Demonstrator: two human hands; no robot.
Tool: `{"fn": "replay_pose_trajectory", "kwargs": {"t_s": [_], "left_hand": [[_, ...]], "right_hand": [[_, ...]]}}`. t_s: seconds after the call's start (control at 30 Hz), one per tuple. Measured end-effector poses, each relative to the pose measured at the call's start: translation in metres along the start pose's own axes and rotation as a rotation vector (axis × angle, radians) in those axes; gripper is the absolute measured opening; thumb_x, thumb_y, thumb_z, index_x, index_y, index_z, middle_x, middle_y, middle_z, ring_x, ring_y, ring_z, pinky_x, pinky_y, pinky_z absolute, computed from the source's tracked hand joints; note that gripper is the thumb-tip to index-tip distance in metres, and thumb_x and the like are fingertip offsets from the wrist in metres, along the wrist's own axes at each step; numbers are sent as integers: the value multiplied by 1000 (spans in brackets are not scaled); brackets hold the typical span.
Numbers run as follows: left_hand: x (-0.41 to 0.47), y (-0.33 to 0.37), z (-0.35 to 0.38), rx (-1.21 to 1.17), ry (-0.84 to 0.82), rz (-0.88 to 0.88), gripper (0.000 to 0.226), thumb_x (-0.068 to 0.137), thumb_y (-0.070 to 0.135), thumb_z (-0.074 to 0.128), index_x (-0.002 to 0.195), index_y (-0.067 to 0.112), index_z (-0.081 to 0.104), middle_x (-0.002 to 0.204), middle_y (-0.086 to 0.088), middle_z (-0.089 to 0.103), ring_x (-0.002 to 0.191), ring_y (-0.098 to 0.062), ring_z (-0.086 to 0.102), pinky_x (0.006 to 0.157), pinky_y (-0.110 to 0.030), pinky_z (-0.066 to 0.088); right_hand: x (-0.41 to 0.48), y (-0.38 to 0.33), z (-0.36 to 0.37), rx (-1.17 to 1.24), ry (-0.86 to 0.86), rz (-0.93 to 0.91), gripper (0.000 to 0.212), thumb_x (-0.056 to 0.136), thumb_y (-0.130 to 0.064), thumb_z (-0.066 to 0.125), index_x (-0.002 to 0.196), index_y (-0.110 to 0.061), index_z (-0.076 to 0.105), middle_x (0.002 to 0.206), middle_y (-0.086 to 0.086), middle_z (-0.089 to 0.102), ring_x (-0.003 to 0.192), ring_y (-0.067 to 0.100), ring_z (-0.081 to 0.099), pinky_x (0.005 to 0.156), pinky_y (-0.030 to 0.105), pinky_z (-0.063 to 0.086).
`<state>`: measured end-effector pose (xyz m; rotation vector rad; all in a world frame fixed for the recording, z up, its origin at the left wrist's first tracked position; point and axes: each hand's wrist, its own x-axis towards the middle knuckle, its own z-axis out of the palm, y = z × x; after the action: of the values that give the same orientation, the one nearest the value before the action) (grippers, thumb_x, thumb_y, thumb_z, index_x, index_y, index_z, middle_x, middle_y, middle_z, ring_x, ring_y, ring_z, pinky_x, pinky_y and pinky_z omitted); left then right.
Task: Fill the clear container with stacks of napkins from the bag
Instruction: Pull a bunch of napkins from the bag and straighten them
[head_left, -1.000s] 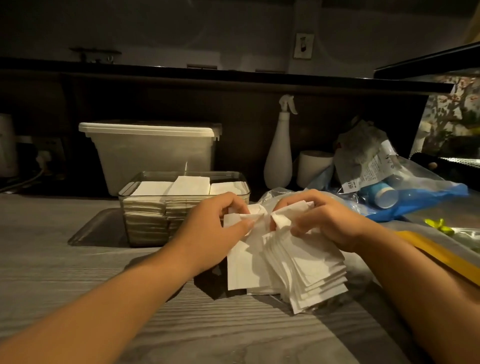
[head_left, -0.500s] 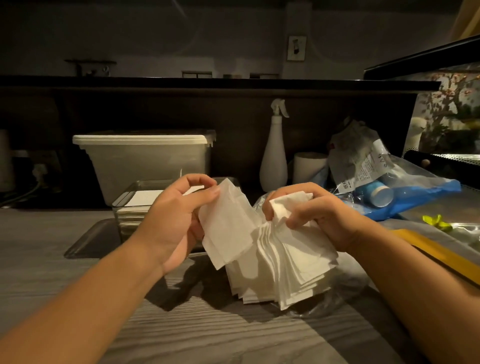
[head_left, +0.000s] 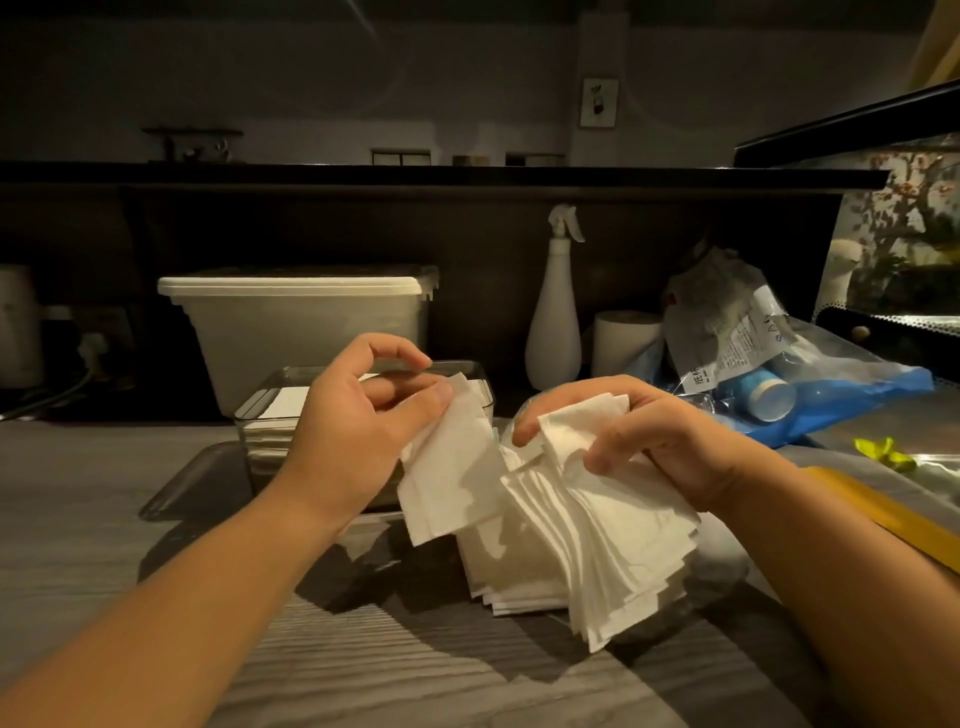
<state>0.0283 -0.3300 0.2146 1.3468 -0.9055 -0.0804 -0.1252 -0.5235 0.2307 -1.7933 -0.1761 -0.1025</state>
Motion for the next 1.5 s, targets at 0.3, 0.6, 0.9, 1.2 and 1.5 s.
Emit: {"fn": "replay_pose_trajectory", "kwargs": {"t_s": [0.3, 0.6, 0.9, 1.2, 1.5], "left_hand": [[-2, 0, 4, -28, -46, 17, 28, 79, 17, 74, 104, 21, 63, 90, 1, 75, 92, -17, 71, 83, -44, 60], [-2, 0, 3, 134, -2, 130, 36, 81, 19, 76, 109, 29, 56, 87, 11, 74, 83, -9, 70, 68, -19, 57], [-7, 8, 7, 59, -56, 90, 51, 70, 36, 74, 115, 29, 52, 93, 7, 76, 83, -13, 73, 71, -26, 60], [0, 3, 1, -50, 14, -78, 19, 87, 19, 70, 105, 25, 65, 88, 6, 77, 86, -13, 73, 66, -35, 62], [2, 1, -6, 152, 172, 114, 30, 78, 24, 79, 102, 29, 62, 84, 12, 77, 81, -2, 72, 62, -21, 58]], "right_hand": [[3, 2, 7, -84, 27, 75, 63, 65, -3, 55, 125, -13, 69, 126, 12, 62, 107, 42, 60, 81, 42, 52], [2, 2, 10, -128, 55, 101, 62, 60, -11, 62, 121, -17, 71, 114, 13, 68, 93, 28, 67, 73, 31, 55], [4, -1, 22, -181, 33, 87, 51, 64, -3, 60, 106, -27, 76, 95, -1, 73, 81, 13, 69, 66, 22, 54], [4, 3, 19, -235, 95, 100, 55, 64, -6, 63, 115, -23, 74, 107, 3, 71, 87, 16, 68, 70, 26, 54], [1, 0, 12, -319, 24, 83, 40, 64, -5, 57, 100, -9, 76, 109, 10, 69, 98, 27, 65, 78, 37, 55]]}}
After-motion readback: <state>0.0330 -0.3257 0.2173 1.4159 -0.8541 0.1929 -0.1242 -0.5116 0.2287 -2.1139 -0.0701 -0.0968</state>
